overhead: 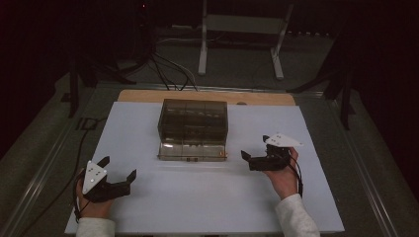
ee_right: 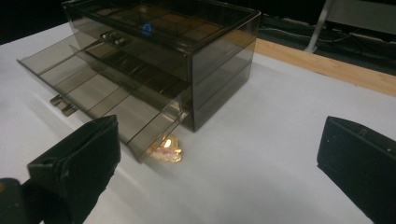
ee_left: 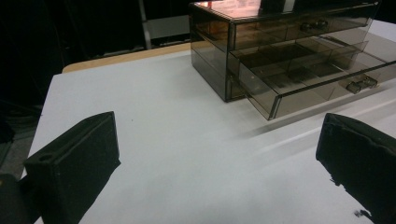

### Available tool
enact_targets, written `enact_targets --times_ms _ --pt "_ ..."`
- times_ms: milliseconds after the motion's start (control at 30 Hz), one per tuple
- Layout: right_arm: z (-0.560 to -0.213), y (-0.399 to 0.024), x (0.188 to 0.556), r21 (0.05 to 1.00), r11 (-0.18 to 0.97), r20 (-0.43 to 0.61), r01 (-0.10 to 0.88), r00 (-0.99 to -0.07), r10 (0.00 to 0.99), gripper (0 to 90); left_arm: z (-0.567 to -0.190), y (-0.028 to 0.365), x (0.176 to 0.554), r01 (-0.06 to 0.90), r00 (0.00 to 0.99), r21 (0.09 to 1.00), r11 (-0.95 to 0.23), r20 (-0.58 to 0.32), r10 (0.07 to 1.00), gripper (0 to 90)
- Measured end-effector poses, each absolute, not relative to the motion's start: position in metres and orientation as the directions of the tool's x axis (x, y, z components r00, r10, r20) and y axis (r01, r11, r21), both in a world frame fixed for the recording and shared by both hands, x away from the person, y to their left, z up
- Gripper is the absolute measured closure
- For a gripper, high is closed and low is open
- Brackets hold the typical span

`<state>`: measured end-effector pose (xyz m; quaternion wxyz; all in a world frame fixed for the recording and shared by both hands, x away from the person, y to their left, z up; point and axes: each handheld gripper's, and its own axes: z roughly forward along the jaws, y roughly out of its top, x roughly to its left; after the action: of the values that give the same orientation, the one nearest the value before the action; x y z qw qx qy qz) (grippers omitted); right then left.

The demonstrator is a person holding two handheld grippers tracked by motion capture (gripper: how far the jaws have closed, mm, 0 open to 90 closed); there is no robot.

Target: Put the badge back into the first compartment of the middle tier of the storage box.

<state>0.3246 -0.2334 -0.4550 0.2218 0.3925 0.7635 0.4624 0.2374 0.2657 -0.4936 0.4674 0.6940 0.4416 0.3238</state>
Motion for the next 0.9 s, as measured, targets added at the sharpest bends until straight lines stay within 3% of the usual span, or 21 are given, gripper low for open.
enact_targets --times_ms 600,900 --pt "-0.479 -0.222 0.345 0.867 0.308 0.023 0.392 -0.649 0.761 0.1 -0.494 0.266 0.237 0.31 0.398 0.935 -0.171 0.036 0.917 0.6" --pt "-0.494 -0.213 0.346 0.818 0.341 0.054 0.463 -0.653 0.756 0.1 -0.494 0.267 0.237 0.31 0.399 0.935 -0.172 0.036 0.916 0.6"
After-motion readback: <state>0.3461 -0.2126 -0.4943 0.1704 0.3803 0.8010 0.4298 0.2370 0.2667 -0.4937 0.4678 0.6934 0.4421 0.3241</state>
